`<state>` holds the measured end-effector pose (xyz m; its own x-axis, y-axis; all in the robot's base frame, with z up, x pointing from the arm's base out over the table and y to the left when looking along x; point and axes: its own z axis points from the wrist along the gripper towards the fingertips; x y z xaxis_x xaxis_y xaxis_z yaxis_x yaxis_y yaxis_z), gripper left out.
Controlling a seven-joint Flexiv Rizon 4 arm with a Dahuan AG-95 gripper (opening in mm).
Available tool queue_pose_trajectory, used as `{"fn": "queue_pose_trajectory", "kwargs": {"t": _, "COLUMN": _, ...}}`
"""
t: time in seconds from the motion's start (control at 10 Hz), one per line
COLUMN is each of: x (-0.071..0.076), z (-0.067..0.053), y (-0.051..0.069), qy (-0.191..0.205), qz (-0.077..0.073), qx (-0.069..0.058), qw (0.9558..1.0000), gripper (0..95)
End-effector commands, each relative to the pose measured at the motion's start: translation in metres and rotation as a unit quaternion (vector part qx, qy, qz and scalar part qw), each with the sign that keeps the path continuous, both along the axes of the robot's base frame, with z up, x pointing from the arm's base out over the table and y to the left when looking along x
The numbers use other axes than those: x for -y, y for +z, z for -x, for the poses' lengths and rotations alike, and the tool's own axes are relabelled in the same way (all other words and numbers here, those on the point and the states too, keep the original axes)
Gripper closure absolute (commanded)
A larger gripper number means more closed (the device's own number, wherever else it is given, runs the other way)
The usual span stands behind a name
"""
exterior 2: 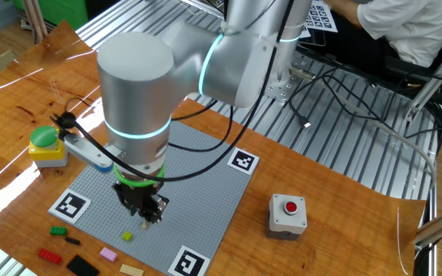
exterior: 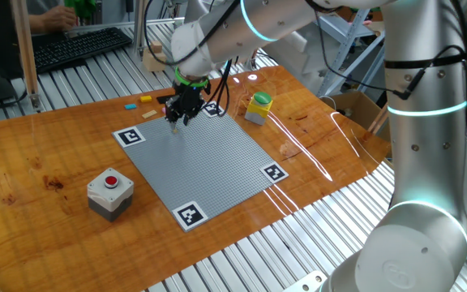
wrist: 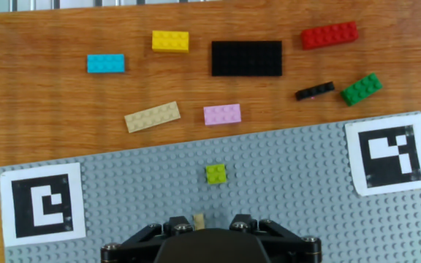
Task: Build with small Lego blocks
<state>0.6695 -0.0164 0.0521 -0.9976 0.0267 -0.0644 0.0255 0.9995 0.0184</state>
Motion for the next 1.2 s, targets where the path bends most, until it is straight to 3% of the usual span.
{"fn": "queue_pose_trajectory", "kwargs": {"t": 0.1, "x": -0.006, "z": 0.007, "y": 0.053, "qy": -0.013, "qz": -0.035, "qx": -0.087, "qw": 0.9955, "gripper": 95.0}}
{"fn": "queue_pose_trajectory", "kwargs": {"t": 0.5, "x": -0.006, "z": 0.005, "y": 0.05, "qy": -0.01, "qz": -0.033, "qx": -0.084, "qw": 0.9959, "gripper": 95.0}}
{"fn": "queue_pose_trajectory", "kwargs": {"t": 0.8, "x": -0.009, "z": 0.0, "y": 0.039, "qy": 0.003, "qz": -0.032, "qx": -0.068, "qw": 0.9971, "gripper": 95.0}}
{"fn": "queue_pose_trajectory", "kwargs": {"t": 1.2, "x": -0.006, "z": -0.004, "y": 0.033, "qy": 0.006, "qz": -0.026, "qx": -0.047, "qw": 0.9986, "gripper": 95.0}}
